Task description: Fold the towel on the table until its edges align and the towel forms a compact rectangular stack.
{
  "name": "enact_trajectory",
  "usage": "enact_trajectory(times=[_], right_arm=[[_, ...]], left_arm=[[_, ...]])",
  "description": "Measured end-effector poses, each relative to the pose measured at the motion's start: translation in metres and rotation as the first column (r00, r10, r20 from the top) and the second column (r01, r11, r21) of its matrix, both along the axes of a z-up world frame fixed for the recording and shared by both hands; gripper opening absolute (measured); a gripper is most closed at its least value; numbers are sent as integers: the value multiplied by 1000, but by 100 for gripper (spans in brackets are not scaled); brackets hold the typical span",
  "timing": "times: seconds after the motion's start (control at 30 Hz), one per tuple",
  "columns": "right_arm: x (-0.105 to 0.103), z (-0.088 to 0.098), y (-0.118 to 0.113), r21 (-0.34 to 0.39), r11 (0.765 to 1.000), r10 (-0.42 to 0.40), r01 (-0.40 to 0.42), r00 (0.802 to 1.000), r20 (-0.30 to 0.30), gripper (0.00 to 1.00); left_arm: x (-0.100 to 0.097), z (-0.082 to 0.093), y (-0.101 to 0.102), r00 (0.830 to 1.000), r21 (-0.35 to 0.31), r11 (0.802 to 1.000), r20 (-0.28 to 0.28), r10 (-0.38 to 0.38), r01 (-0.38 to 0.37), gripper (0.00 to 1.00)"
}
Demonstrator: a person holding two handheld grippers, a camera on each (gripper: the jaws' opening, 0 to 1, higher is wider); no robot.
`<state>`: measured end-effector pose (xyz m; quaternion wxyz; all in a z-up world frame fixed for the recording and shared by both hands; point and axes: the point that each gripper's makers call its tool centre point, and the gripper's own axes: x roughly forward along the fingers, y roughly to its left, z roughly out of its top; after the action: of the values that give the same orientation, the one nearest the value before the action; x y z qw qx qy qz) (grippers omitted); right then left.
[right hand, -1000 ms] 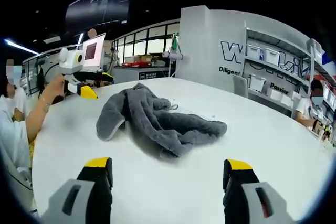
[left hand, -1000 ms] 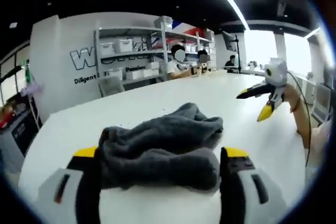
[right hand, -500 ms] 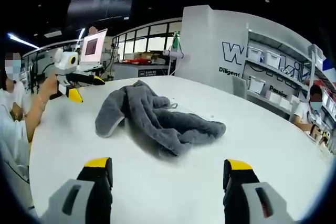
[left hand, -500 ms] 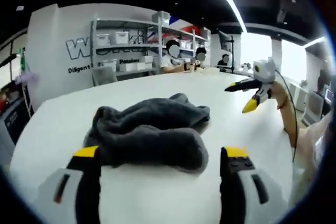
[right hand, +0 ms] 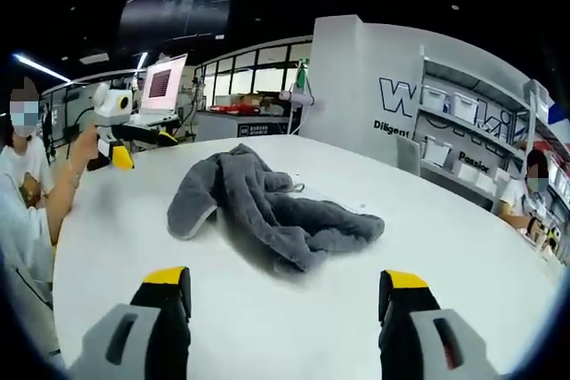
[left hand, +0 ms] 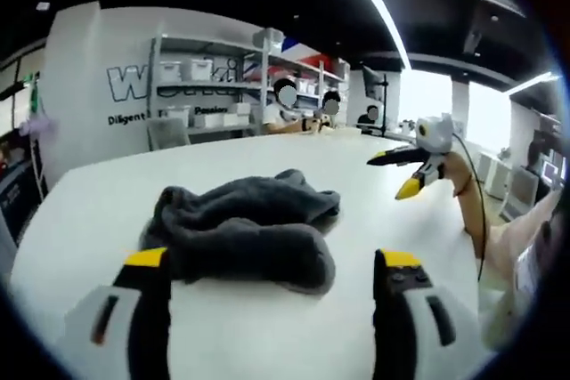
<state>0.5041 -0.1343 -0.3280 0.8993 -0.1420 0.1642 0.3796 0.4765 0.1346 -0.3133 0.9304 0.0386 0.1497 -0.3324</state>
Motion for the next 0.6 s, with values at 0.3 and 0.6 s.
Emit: enact_trajectory(times=[0.3, 0.6], right_arm=[[-3, 9, 9, 46, 999, 3, -3, 1000, 16, 89], [-1, -11, 18, -18, 1000, 4, -4, 1000, -15, 85]], left_arm=[[-3, -7, -2, 1000, 24, 1000, -24, -18, 19, 99], [-4, 0, 8, 1000, -11, 1000, -15, -14, 14, 99]])
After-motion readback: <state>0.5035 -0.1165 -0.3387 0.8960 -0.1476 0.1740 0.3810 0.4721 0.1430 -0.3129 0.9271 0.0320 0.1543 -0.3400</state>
